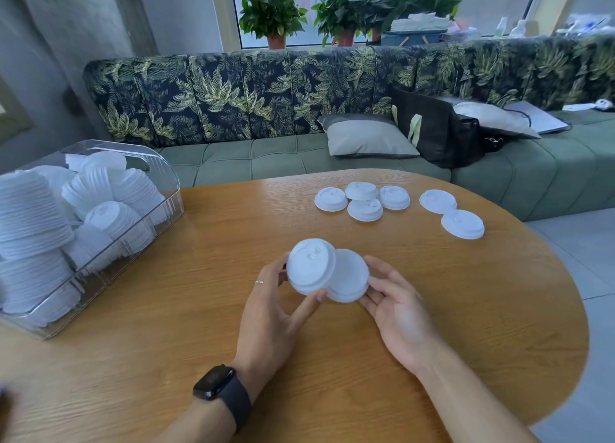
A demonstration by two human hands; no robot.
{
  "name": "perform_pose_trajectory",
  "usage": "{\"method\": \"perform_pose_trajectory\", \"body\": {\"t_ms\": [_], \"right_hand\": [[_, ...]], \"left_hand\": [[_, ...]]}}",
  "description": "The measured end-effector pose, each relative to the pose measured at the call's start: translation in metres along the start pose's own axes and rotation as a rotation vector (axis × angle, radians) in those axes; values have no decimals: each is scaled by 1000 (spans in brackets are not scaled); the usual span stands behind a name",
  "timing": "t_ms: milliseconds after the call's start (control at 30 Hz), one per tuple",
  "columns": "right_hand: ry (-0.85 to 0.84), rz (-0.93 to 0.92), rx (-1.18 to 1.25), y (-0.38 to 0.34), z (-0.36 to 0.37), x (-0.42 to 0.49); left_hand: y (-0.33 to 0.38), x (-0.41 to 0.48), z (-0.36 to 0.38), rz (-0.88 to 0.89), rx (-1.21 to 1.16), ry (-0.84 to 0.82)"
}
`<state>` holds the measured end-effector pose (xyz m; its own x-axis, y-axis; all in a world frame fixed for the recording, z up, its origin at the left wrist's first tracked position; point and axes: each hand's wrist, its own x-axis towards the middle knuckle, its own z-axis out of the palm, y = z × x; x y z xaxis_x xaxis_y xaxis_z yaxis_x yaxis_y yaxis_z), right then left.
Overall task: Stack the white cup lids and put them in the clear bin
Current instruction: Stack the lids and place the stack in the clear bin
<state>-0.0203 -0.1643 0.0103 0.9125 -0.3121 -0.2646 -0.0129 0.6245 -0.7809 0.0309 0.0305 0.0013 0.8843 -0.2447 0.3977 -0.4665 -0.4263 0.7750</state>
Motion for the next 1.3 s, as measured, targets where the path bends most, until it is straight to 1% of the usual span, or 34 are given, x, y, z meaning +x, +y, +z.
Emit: {"method": "perform_pose_trajectory", "body": {"t_ms": [133, 300, 467, 633, 733, 900, 1033, 1100, 1200, 1300], "right_hand": [[4, -3, 45, 2, 0, 2], [-29, 9, 13, -2, 1, -3], [-9, 19, 27, -3, 2, -4], [-30, 17, 9, -3, 3, -5], [-64, 49, -20, -1, 3, -6], [-132, 114, 50, 6, 6, -9], [-146, 102, 84, 7, 7, -9], [-164, 77, 48, 7, 9, -10], [-185, 25, -71, 7, 13, -12], [-165, -22, -146, 10, 17, -13]], "left_hand": [[-1, 1, 2, -11, 10, 22], [-4, 4, 0, -97, -36, 96], [-4, 1, 3, -51, 20, 34], [-4, -2, 7, 140, 201, -35], [-2, 0, 10, 212, 277, -65], [-2, -1, 8, 195, 302, -93], [-3, -2, 9, 187, 319, -122], [-3, -3, 8, 179, 317, -152], [-5, -4, 9, 179, 311, -198], [-6, -4, 8, 173, 295, -229]]}}
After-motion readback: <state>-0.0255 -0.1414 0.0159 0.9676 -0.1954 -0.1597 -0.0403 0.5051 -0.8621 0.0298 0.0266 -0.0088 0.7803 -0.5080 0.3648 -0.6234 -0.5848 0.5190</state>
